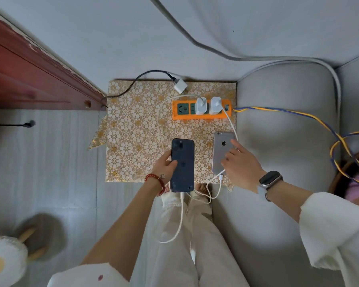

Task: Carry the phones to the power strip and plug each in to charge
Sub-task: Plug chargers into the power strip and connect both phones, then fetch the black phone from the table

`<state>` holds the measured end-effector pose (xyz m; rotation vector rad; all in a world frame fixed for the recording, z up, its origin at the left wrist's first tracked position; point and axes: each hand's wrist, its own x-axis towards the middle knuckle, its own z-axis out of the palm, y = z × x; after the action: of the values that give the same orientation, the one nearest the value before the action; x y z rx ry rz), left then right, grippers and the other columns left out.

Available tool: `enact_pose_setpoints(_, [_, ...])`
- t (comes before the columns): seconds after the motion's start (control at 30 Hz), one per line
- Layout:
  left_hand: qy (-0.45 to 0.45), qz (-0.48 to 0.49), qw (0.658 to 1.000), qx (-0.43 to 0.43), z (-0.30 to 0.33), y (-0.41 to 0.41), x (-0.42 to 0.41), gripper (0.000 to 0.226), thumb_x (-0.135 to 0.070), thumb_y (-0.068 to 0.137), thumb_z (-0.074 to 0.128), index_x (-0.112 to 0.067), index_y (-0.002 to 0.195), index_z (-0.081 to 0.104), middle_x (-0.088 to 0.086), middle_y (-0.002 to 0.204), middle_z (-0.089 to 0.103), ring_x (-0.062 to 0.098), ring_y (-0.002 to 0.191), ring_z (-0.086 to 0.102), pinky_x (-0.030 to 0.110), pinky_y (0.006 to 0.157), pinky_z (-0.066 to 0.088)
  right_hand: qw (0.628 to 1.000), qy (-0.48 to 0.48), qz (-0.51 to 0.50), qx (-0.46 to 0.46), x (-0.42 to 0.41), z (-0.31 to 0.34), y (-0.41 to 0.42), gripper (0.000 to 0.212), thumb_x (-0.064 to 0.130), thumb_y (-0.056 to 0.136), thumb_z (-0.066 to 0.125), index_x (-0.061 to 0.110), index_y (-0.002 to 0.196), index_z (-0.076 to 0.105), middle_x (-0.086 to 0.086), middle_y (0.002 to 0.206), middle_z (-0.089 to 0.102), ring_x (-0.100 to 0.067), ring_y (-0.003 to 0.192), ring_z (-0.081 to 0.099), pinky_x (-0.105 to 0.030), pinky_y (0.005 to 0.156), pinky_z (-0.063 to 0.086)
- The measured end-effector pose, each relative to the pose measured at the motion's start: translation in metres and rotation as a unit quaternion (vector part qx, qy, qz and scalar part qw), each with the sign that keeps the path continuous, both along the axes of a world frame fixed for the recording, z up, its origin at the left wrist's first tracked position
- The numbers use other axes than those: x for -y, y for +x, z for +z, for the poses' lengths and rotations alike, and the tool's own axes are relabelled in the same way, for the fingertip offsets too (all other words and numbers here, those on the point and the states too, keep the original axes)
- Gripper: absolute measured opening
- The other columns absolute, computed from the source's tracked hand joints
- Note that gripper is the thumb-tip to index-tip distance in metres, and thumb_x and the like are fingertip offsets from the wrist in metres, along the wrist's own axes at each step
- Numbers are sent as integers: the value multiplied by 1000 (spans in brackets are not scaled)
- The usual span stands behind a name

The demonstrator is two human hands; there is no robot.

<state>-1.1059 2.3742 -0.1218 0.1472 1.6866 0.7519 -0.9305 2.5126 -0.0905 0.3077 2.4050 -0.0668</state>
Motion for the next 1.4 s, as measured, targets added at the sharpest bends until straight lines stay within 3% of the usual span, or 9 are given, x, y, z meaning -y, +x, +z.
enact_pose_setpoints(0.13, [-18,4,1000,-19,-22,18,-26,44,-7,92,40,-15,135,35,15,107,61,32,91,59,47,84,52,1000,0,-4,-27,-5,-9,6,30,14,87,39,8,107,60,-10,102,63,-30,110,48,-44,117,-5])
enact_pose_setpoints(0.3, [-23,-43,993,-112,-43,26,-50,46,-9,93,36,-18,138,32,16,124,57,25,87,55,33,75,48,997,5,17,-71,-5,-16,11,26,9,85,43,7,103,62,-10,95,64,-31,106,53,-45,113,-10])
enact_pose_setpoints(0.4, [-44,-108,978,-171,-47,28,-60,48,-7,91,34,-15,138,30,18,131,47,32,96,53,35,74,46,996,11,29,-84,-5,-16,14,21,9,82,48,10,93,66,-7,87,65,-28,99,57,-48,114,2])
enact_pose_setpoints(0.53, [-82,-156,967,-184,-39,40,-64,60,-16,91,42,-4,142,13,21,141,24,38,118,42,46,101,40,989,35,42,-139,-1,-17,18,10,13,73,63,17,79,70,-1,79,68,-23,95,64,-47,110,20])
enact_pose_setpoints(0.67, [-87,-194,956,-202,-29,48,-64,63,-19,90,44,-3,141,12,18,148,18,36,132,24,43,111,25,981,7,21,-195,3,-18,24,11,13,63,74,17,73,70,-1,79,70,-24,95,66,-47,104,38])
enact_pose_setpoints(0.8, [-62,-199,955,-210,-10,44,-56,57,-19,90,44,-5,140,21,15,149,19,32,136,22,41,113,24,982,-16,7,-190,5,-12,22,19,14,66,72,13,85,70,-6,96,71,-27,110,61,-46,105,36])
enact_pose_setpoints(1.03, [-31,-164,936,-310,64,11,-17,43,-18,91,43,-8,132,39,14,141,38,30,128,38,40,107,33,980,-99,-66,-158,17,31,-8,40,15,92,39,12,132,41,-8,145,37,-24,142,16,-46,117,6])
enact_pose_setpoints(1.27, [-7,-100,880,-465,188,-58,58,44,-23,91,42,-13,133,37,10,140,40,27,129,35,42,108,32,943,-141,-23,-300,54,140,-104,36,13,92,38,11,128,46,-6,131,50,-25,127,37,-39,106,32])
enact_pose_setpoints(1.4, [4,-10,829,-559,268,-91,151,43,-22,90,44,-14,132,40,8,138,43,26,128,35,42,108,31,893,-160,-12,-421,125,222,-162,33,9,89,42,5,121,53,-10,126,54,-27,125,40,-40,103,36])
